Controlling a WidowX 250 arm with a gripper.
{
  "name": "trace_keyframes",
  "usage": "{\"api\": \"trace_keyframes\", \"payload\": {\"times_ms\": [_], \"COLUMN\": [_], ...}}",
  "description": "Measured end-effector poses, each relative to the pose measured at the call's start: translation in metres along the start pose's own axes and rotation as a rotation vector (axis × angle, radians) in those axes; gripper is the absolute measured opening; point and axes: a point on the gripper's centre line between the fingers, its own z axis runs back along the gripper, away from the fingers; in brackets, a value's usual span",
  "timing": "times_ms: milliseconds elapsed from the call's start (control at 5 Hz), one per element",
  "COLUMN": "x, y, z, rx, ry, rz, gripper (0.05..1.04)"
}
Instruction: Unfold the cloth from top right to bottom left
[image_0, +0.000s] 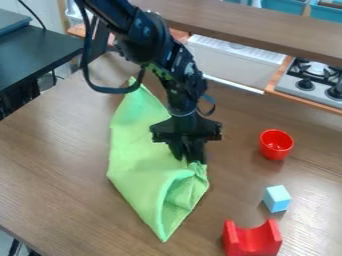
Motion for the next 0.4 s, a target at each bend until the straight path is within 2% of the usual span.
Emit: {"api": "trace_keyframes", "payload": {"times_ms": [200, 400], "x": [-0.0040, -0.0057], "y": [-0.0023, -0.0041], "z": [0.0005, 0.0040], "rx": [-0.015, -0.040], "ry": [0.031, 0.087], "rz": [0.005, 0.032], "gripper": [0.181, 0.101]}}
